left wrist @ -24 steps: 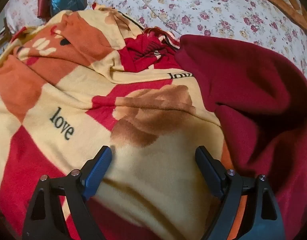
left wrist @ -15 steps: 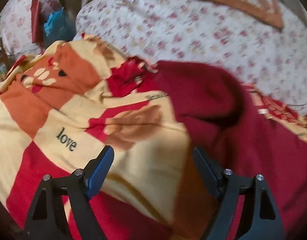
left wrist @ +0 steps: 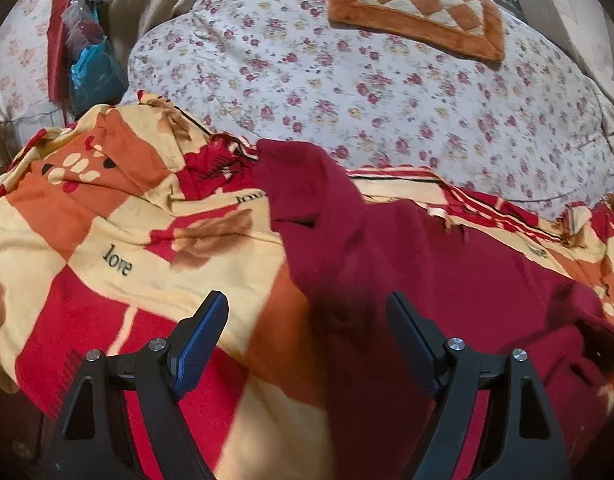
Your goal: Fold small clothes
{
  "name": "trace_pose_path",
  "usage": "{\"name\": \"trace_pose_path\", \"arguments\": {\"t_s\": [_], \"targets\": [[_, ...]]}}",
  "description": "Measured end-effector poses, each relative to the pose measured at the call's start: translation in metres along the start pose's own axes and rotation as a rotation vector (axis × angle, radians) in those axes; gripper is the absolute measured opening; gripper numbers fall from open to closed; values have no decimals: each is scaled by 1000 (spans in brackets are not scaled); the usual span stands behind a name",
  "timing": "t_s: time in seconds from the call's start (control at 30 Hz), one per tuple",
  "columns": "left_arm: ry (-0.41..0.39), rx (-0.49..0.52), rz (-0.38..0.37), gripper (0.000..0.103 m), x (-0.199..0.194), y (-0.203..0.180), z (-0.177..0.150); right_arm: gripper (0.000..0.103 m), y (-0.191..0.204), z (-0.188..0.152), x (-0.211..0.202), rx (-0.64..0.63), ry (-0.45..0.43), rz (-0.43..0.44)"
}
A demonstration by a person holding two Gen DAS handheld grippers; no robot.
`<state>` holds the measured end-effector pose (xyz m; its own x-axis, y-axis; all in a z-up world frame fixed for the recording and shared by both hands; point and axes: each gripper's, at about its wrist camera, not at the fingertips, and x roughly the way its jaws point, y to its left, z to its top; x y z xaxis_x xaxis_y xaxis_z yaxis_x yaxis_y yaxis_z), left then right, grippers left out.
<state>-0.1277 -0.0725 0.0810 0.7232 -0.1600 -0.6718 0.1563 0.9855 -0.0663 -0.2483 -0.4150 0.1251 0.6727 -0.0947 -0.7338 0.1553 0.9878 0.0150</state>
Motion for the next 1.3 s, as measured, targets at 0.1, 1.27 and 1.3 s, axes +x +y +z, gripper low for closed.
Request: {"name": "trace_pose_path", "arguments": {"t_s": [0.1, 1.27, 1.3], "targets": [[14, 8, -9, 64, -5, -10, -6, 102, 8, -11, -4, -19, 12, 3], [88, 72, -24, 64, 12, -29, -16, 74, -19, 39, -25, 36, 4, -45], [87, 72, -23, 64, 12, -29, -16, 75, -14, 39, -25, 43, 7, -11]]}}
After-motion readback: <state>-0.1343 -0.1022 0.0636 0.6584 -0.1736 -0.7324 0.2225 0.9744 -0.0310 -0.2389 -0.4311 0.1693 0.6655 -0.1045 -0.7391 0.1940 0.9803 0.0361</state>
